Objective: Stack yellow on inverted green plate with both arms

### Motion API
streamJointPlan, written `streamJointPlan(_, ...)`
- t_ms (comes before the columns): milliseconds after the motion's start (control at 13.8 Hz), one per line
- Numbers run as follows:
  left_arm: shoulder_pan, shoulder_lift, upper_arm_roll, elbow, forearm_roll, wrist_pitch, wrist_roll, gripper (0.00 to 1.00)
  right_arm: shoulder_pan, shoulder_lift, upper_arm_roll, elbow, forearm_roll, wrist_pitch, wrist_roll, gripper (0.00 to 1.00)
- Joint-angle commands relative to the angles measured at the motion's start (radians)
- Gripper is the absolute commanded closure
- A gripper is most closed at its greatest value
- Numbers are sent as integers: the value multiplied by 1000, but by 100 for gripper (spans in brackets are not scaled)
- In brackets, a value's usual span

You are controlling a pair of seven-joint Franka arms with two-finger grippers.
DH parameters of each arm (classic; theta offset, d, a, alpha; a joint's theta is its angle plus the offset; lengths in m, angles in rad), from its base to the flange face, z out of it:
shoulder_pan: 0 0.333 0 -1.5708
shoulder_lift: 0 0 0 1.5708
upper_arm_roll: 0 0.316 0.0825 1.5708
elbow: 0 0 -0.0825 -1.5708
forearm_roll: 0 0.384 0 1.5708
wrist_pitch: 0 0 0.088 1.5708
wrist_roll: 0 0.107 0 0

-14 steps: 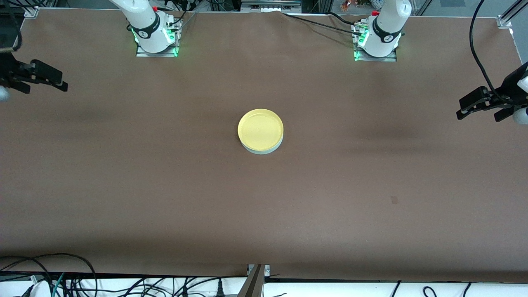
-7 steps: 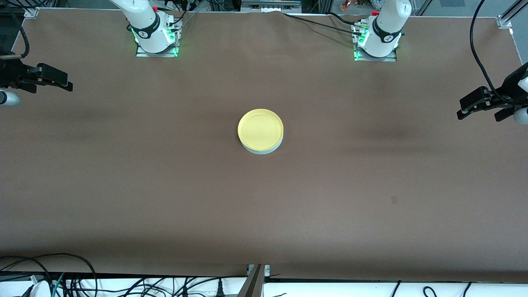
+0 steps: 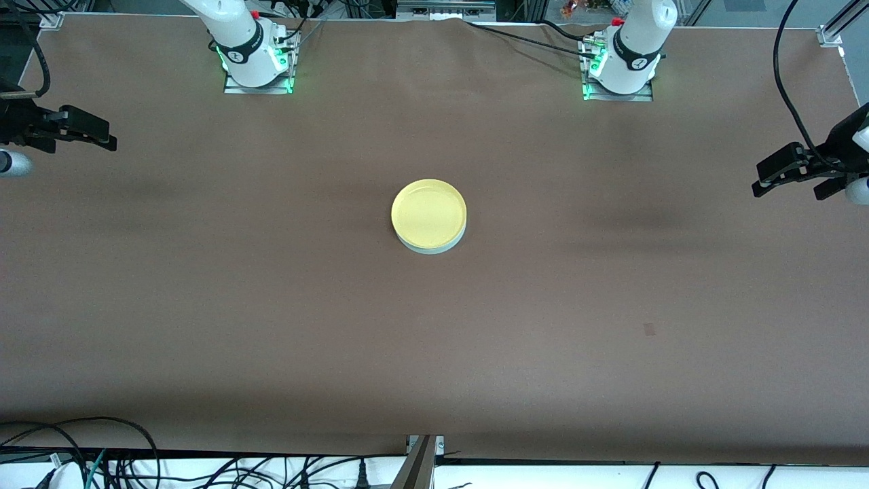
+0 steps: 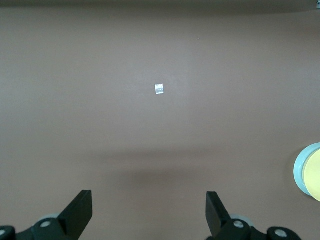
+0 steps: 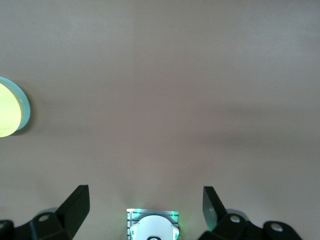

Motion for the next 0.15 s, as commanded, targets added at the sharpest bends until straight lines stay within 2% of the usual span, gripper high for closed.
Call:
streamJointPlan(0,4,-3,-2,10,11,-12,9,0,14,-4,5,6,-26,-12,-3,0)
streamJointPlan(73,4,-3,-2,10,11,-12,9,0,14,-4,5,6,-26,-12,-3,0)
